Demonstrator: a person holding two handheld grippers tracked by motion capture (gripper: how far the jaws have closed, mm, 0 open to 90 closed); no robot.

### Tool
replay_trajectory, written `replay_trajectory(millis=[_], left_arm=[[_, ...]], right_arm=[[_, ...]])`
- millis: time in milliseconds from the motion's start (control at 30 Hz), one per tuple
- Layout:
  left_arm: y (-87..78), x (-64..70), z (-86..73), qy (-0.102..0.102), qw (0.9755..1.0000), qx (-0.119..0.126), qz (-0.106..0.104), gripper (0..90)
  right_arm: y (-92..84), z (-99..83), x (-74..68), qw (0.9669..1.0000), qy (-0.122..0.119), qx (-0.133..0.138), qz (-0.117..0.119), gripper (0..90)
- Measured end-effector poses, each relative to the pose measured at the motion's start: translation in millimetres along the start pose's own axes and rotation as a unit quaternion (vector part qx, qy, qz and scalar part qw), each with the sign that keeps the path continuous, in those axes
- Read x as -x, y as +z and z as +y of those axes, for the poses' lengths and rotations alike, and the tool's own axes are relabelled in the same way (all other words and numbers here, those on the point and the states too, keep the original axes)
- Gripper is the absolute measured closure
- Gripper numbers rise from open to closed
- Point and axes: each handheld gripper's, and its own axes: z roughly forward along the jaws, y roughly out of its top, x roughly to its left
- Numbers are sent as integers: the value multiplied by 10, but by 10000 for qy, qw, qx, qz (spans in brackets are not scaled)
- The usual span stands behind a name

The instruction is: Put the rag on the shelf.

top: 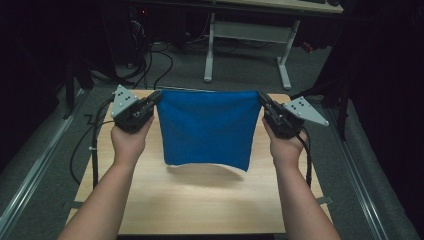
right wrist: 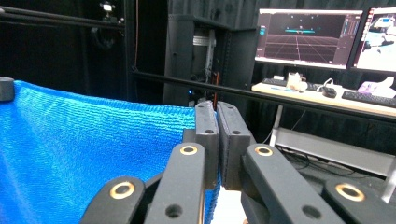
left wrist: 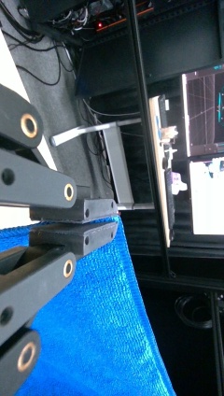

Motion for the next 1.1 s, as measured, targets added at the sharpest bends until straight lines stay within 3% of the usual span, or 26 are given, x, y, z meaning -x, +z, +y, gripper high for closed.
replay_trajectory(millis=[167,533,667,800,933,1033,1100], left_arm=[[185,-77,120,140,9997,-155,145,877],[555,-170,424,551,9970,-240,478,876],[671,-224,480,444,9973,-193,544,876],[825,-289,429,453,9961,-424,630,873],[1028,-289,285,412,9936,-786,699,874],[1175,-275,136,491,9899,-1139,684,875],[1210,-294,53,412,9893,-1228,667,875]], right_arm=[[207,75,80,9998,-128,-109,-68,886],[572,294,306,9996,-72,-141,-248,887],[689,331,371,9991,-107,-238,-320,887],[811,288,469,9982,-5,-432,-414,889],[943,131,484,9956,-159,-792,-479,891],[1011,-12,477,9928,-311,-1019,-544,891],[1040,-105,506,9910,-293,-1164,-593,891]])
